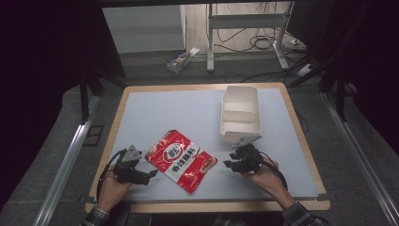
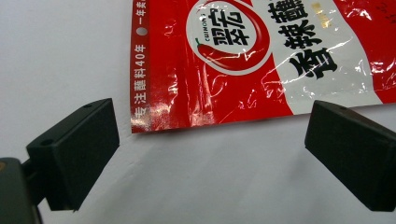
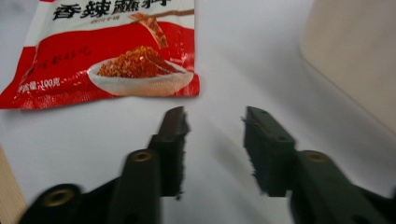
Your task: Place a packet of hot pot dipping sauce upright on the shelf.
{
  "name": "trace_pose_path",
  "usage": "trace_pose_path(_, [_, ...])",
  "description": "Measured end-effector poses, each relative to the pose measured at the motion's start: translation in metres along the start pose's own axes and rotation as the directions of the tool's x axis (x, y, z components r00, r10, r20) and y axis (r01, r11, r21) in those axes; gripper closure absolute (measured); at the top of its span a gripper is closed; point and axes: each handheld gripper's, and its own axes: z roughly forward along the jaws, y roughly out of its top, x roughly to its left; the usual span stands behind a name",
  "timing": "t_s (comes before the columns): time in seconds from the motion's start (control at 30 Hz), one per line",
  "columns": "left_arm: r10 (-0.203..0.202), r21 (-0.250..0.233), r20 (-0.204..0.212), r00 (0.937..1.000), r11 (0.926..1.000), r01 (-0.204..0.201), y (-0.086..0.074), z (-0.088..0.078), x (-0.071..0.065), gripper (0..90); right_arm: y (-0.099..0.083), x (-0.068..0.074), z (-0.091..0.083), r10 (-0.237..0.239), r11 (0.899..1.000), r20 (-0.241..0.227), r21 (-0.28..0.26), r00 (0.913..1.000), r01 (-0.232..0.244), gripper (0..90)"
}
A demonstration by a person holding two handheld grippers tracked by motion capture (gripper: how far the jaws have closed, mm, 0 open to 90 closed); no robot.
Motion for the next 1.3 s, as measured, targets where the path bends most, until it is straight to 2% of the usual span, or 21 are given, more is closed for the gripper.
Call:
trace_pose_path(0.03, [0.006, 0.005, 0.0, 1.0, 1.0, -0.006, 0.0, 0.0, 0.0, 3.2, 0.003, 0.0, 0.0, -0.007, 1.0, -0.003, -0.006, 1.0, 0.007, 72.0])
trace_pose_path(0.13, [0.009, 0.006, -0.002, 1.0, 0.9999, -0.009, 0.0, 0.0, 0.0, 3.4, 0.008, -0.001, 0.003, -0.039, 0.999, -0.024, -0.004, 0.9989, 0.039, 82.4])
trace_pose_path(0.23, [0.016, 0.011, -0.002, 0.9999, 0.9998, -0.016, 0.0, 0.0, 0.0, 3.6, 0.014, -0.003, 0.009, -0.066, 0.998, -0.039, 0.01, 0.997, 0.067, 88.1])
trace_pose_path(0.3, [0.017, 0.011, -0.003, 0.9999, 0.9998, -0.017, 0.0, 0.0, -0.001, 3.6, 0.019, -0.004, 0.015, -0.08, 0.996, -0.03, 0.024, 0.9964, 0.08, 88.5])
trace_pose_path(0.4, [0.017, 0.012, -0.001, 0.9999, 0.9998, -0.017, 0.0, 0.0, -0.001, 3.7, 0.023, -0.005, 0.022, -0.069, 0.997, -0.032, 0.024, 0.9971, 0.069, 88.8])
trace_pose_path(0.43, [0.019, 0.014, -0.001, 0.9998, 0.9997, -0.019, 0.001, 0.0, -0.001, 3.8, 0.028, -0.006, 0.03, -0.061, 0.998, -0.023, 0.032, 0.9979, 0.062, 89.0])
trace_pose_path(0.6, [0.021, 0.011, -0.001, 0.9998, 0.9997, -0.021, 0.001, 0.0, -0.002, 3.9, 0.036, -0.003, 0.046, -0.072, 0.997, -0.02, 0.035, 0.9972, 0.073, 89.1])
trace_pose_path(0.7, [0.021, 0.01, 0.0, 0.9998, 0.9997, -0.021, 0.001, 0.0, -0.001, 4.0, 0.039, 0.004, 0.06, -0.099, 0.993, -0.022, 0.061, 0.9949, 0.1, 89.2])
trace_pose_path(0.77, [0.022, 0.008, 0.0, 0.9998, 0.9997, -0.022, 0.001, 0.0, -0.001, 4.0, 0.039, 0.006, 0.064, -0.111, 0.992, -0.02, 0.056, 0.9936, 0.112, 89.3])
trace_pose_path(0.83, [0.023, 0.009, 0.001, 0.9997, 0.9997, -0.023, 0.001, 0.0, -0.002, 4.0, 0.039, 0.006, 0.063, -0.113, 0.992, -0.026, 0.055, 0.9933, 0.114, 89.3])
trace_pose_path(0.87, [0.028, 0.012, -0.001, 0.9996, 0.9995, -0.028, 0.002, 0.0, -0.002, 4.0, 0.037, 0.009, 0.062, -0.097, 0.994, -0.048, 0.044, 0.9941, 0.099, 89.4])
trace_pose_path(0.93, [0.027, 0.01, 0.0, 0.9996, 0.9996, -0.027, 0.002, 0.0, -0.002, 4.1, 0.036, 0.011, 0.061, -0.104, 0.993, -0.04, 0.042, 0.9937, 0.106, 89.5])
trace_pose_path(1.1, [0.016, 0.007, 0.007, 0.9999, 0.9999, -0.016, 0.002, 0.0, -0.003, 4.0, 0.033, 0.019, 0.056, -0.126, 0.991, -0.063, 0.036, 0.99, 0.128, 89.6])
trace_pose_path(1.3, [0.013, 0.011, 0.012, 0.9998, 0.9999, -0.013, 0.003, 0.001, -0.003, 4.2, 0.028, 0.025, 0.052, -0.113, 0.992, -0.089, 0.039, 0.9896, 0.117, 89.6])
